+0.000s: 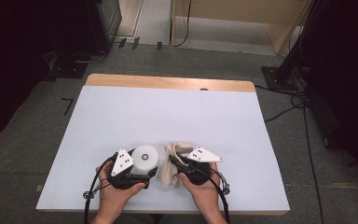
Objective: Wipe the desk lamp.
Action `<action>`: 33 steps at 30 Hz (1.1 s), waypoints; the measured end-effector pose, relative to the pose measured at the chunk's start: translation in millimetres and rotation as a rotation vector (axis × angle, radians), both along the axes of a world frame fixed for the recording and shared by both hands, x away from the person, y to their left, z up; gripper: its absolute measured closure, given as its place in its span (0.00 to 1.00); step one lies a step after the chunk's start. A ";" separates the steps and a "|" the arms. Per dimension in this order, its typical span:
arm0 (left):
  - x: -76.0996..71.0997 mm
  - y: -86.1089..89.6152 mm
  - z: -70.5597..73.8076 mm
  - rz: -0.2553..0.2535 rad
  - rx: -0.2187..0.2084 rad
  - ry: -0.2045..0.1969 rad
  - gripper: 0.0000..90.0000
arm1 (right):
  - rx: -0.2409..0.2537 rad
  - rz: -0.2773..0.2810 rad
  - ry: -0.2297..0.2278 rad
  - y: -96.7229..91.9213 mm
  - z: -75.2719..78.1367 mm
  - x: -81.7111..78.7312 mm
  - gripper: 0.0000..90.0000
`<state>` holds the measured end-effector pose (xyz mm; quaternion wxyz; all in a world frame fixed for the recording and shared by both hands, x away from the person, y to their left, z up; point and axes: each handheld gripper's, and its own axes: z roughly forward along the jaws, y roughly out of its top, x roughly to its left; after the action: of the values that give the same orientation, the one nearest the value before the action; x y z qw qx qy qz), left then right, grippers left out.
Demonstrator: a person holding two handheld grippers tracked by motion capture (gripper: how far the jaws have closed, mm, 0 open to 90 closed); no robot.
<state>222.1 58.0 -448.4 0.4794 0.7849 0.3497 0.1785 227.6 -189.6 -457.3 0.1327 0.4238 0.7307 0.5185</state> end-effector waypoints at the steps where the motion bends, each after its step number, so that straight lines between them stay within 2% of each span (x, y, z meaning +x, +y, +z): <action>1: -0.2 -0.4 0.5 0.002 0.006 -0.008 0.08 | -0.002 0.001 -0.004 0.3 -0.4 0.2 0.89; 8: 4.5 4.9 3.0 -0.046 0.017 -0.016 0.10 | 0.003 0.002 0.001 0.1 0.6 -0.4 0.89; 10: 9.6 9.5 3.3 -0.110 -0.005 -0.009 0.10 | 0.004 0.004 -0.001 0.2 0.7 -0.4 0.89; 11: 9.6 9.5 3.3 -0.110 -0.005 -0.009 0.10 | 0.004 0.005 -0.002 0.3 0.7 -0.4 0.89; 12: 11.0 10.5 3.3 -0.135 -0.014 -0.010 0.10 | 0.006 0.006 -0.002 0.4 0.9 -0.6 0.89; 13: 13.1 10.5 4.0 -0.196 0.001 -0.035 0.10 | 0.007 0.008 -0.002 0.5 1.0 -0.7 0.89; 14: 13.5 9.5 4.4 -0.226 0.019 -0.051 0.10 | 0.011 0.010 -0.001 0.6 1.3 -0.8 0.89; 15: 13.5 9.5 4.4 -0.226 0.019 -0.051 0.10 | 0.011 0.010 -0.001 0.6 1.3 -0.8 0.89; 16: 13.4 7.8 4.9 -0.258 0.049 -0.083 0.10 | 0.012 0.013 -0.008 0.6 1.7 -0.6 0.89; 17: 13.4 7.8 4.9 -0.258 0.049 -0.083 0.10 | 0.012 0.013 -0.008 0.6 1.7 -0.6 0.89; 18: 14.4 7.8 4.9 -0.284 0.064 -0.097 0.10 | 0.014 0.016 -0.010 0.7 2.0 -0.5 0.89; 22: 16.6 11.0 2.0 -0.312 0.046 -0.076 0.10 | 0.017 0.026 -0.006 2.3 2.3 -1.4 0.89; 27: 19.5 15.0 -0.3 -0.310 0.019 -0.056 0.10 | 0.024 0.054 -0.014 6.2 5.3 -4.1 0.89; 31: 18.6 14.6 -2.1 -0.302 0.009 -0.068 0.10 | 0.036 0.072 -0.022 8.3 8.6 -6.3 0.89; 33: 18.8 15.0 -2.2 -0.304 0.009 -0.068 0.10 | 0.042 0.084 -0.044 9.8 12.6 -8.6 0.90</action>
<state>240.9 72.9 -450.6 0.5089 0.8245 0.2095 0.1317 219.0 -179.8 -444.7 0.1181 0.3838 0.7337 0.5482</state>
